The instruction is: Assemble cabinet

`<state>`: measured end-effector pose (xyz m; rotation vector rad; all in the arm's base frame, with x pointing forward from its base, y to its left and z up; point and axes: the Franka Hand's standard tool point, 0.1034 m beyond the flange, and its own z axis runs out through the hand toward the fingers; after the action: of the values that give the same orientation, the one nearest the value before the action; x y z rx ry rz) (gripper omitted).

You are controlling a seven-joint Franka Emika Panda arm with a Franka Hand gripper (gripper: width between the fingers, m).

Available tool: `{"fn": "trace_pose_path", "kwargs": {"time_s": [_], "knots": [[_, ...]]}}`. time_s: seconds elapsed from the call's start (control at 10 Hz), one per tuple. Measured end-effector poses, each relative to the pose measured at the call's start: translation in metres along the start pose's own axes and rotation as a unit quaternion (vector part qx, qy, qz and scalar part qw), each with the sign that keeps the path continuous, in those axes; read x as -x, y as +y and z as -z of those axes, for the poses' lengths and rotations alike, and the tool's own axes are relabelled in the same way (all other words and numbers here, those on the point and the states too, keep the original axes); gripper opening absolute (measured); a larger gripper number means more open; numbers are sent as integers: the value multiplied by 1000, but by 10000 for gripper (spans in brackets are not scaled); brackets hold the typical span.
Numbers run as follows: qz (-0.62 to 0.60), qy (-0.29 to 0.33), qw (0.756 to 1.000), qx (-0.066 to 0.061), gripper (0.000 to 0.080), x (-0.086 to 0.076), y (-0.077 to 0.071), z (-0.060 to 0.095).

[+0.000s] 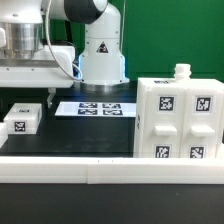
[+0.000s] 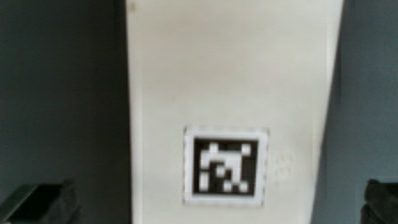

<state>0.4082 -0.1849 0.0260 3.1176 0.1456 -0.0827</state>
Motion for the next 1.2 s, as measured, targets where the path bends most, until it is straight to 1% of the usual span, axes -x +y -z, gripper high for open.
{"fn": "trace_pose_path", "kwargs": {"time_s": [0.2, 0.5, 0.6, 0.7, 0.8, 1.1, 1.2], "knots": [[1, -5, 1000, 2, 797, 4, 0, -10], [2, -8, 1000, 2, 796, 5, -2, -13], [2, -8, 1000, 2, 617, 5, -2, -13], [2, -8, 1000, 2, 617, 5, -2, -13], [2, -8, 1000, 2, 558, 5, -2, -13], [2, -8, 1000, 2, 559, 5, -2, -13], [-1, -10, 1000, -2, 559, 3, -5, -9]]}}
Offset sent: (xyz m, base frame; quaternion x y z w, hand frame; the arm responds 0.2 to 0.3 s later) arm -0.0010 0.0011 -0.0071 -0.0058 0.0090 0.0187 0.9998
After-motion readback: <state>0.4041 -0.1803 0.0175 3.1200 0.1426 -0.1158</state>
